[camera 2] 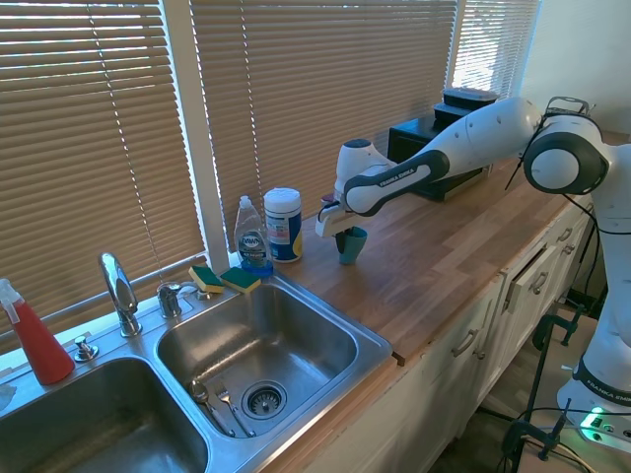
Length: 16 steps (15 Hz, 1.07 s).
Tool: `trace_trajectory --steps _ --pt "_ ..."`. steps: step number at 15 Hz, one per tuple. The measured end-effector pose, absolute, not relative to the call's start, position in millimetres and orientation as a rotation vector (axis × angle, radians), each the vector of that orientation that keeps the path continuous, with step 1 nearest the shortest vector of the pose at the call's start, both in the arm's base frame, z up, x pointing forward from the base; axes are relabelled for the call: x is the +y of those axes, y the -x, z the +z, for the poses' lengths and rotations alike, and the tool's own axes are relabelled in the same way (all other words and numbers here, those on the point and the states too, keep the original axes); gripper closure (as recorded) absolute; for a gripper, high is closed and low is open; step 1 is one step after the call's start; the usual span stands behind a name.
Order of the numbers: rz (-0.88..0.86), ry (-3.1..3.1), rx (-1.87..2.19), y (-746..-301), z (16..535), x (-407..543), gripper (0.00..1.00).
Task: Put the mug in the sink
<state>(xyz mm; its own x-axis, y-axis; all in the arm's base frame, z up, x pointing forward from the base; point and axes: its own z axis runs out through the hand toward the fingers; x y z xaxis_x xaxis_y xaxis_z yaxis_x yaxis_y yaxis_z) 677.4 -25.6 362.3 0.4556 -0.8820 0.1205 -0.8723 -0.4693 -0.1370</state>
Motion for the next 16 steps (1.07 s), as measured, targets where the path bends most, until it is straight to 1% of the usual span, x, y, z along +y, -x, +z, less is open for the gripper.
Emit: trace_trajectory --steps 3,7,10,13,16 --pt "-0.316 2.651 1.511 -676.3 385.6 10.1 1.00" --pt "-0.408 2.696 1.388 -661.9 433.5 98.9 1.00" --pt "-0.423 2.755 1.292 -653.5 444.0 169.6 1.00" --pt "-0.400 2.827 1.202 -660.7 421.4 228.5 1.00" --pt "-0.338 2.902 1.146 -676.0 369.8 274.7 1.00"
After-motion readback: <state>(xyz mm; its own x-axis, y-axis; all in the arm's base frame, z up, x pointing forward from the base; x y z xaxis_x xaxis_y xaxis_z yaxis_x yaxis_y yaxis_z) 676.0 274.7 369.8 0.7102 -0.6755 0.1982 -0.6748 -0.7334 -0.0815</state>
